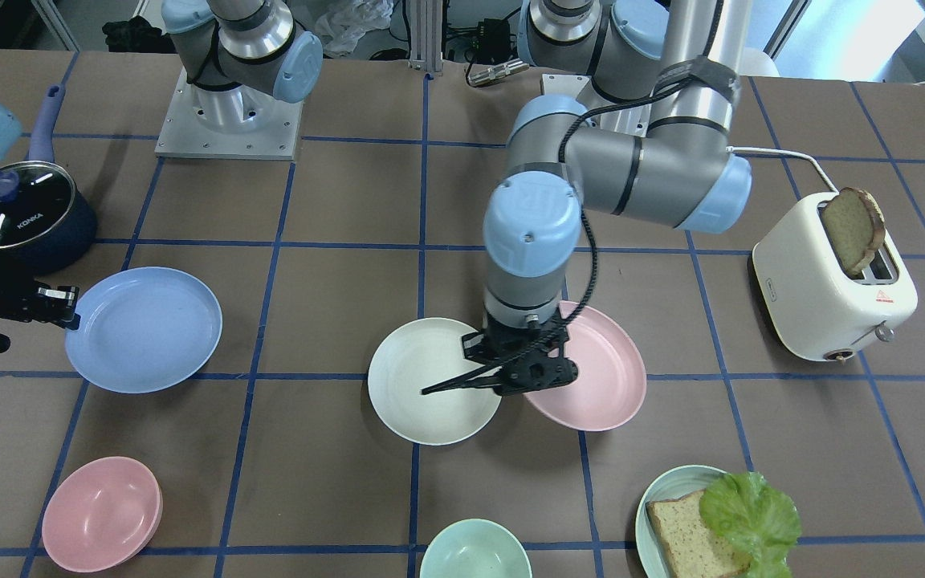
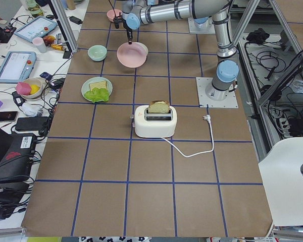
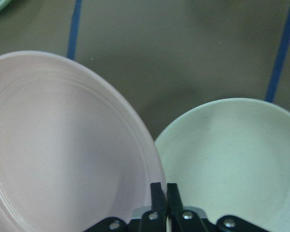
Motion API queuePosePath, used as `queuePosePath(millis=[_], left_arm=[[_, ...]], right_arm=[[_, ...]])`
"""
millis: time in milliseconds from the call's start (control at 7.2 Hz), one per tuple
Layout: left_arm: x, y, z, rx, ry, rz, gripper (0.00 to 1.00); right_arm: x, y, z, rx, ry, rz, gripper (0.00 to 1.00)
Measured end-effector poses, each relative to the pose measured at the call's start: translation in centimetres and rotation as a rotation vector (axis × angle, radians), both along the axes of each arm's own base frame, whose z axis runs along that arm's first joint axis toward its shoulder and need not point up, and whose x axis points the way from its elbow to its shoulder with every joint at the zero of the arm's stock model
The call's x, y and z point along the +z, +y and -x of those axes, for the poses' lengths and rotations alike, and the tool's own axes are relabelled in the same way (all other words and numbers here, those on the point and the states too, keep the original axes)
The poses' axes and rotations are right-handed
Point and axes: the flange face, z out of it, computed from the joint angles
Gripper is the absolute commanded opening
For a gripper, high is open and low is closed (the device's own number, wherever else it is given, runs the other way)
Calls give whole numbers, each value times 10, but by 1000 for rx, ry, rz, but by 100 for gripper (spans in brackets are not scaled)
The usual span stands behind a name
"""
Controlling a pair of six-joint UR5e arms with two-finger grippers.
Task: Stack three plates with pink and blue
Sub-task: 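Lift the pink plate with the left gripper and carry it onto the cream plate, then release the pink plate onto the cream plate and withdraw the left gripper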
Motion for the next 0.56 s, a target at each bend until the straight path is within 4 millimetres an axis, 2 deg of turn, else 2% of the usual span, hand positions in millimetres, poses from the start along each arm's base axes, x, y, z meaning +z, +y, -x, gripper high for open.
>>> queuePosePath(millis=[139, 278, 417, 556], left_arm=[[-9, -3, 33, 18, 6, 8, 0], [-23, -6, 53, 23, 6, 4, 0], [-35, -5, 66, 20, 2, -4, 62], [-41, -2, 72, 9, -5, -9, 100]], right_arm=[[8, -4, 1, -1, -2, -4, 0], [13, -7, 3, -2, -2, -6, 0], [16, -9, 3, -2, -2, -7, 0], [17, -10, 4, -2, -1, -7, 0]])
